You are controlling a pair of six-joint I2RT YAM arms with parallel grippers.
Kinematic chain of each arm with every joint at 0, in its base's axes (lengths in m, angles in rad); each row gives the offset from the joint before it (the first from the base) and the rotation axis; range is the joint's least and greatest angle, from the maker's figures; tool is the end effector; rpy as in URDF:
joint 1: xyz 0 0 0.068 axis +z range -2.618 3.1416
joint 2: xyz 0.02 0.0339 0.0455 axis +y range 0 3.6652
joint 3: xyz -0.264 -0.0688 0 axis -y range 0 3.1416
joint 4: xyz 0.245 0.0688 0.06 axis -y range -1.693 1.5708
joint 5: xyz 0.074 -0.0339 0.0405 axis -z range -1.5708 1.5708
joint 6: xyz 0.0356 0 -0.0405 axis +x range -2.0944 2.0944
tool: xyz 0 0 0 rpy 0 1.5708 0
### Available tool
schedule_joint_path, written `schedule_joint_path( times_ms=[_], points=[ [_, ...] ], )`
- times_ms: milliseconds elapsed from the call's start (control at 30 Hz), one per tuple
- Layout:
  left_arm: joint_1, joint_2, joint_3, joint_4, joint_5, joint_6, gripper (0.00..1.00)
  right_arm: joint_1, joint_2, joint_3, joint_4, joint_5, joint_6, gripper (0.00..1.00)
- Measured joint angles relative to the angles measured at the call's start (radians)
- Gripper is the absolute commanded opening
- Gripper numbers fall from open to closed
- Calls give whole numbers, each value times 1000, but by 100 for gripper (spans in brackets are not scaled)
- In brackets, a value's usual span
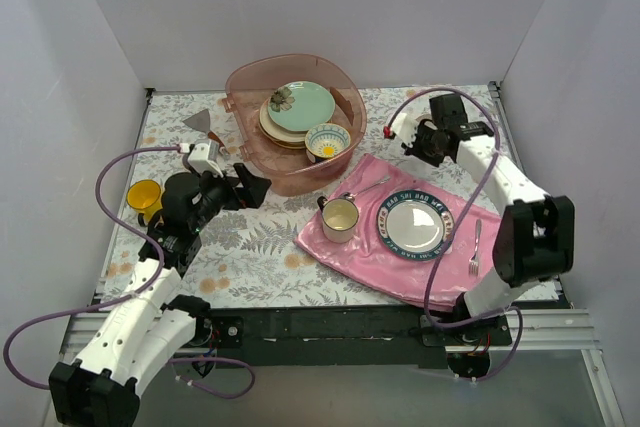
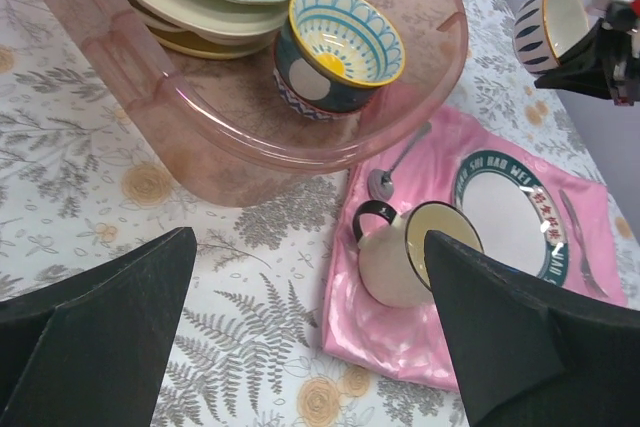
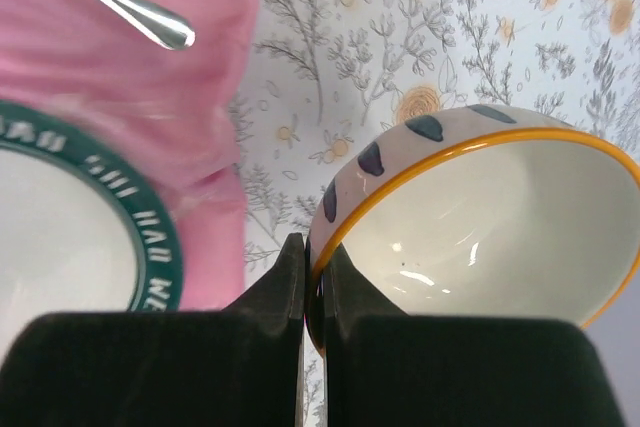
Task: Place the mixed dishes into the plastic bin
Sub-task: Pick up the bowl from the center of the board.
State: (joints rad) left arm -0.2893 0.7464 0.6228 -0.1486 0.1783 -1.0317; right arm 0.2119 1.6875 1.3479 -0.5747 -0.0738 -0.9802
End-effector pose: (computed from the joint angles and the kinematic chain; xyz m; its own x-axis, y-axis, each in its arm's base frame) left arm 0.1724 -0.0579 0.2928 -0.5137 -0.7283 -0.4535 0.0070 0.5250 -0.8511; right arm 0.3598 0.0801 0.2639 -0.2205 -0.8947 -0.3884 -0.7845 0.3993 -0.4744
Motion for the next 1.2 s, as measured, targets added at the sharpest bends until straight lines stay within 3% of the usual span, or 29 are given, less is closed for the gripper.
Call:
schedule_joint_path(
  times_ms=[300,600,800,1200],
  points=[
    [4,91,-32,69,176,-235,98,82,-379,-234,-83,-210,-34,1],
    [-35,128,-80,232,335,-588,98,241,-566,-346,-183,-351,-85,1],
    [-237,170,-43,222,225,-706,98,325,-620,-409,-191,-382,-108,1],
    [-566,488,285,-29,-163,-793,98,392,-646,-426,-188,-386,-124,1]
  ],
)
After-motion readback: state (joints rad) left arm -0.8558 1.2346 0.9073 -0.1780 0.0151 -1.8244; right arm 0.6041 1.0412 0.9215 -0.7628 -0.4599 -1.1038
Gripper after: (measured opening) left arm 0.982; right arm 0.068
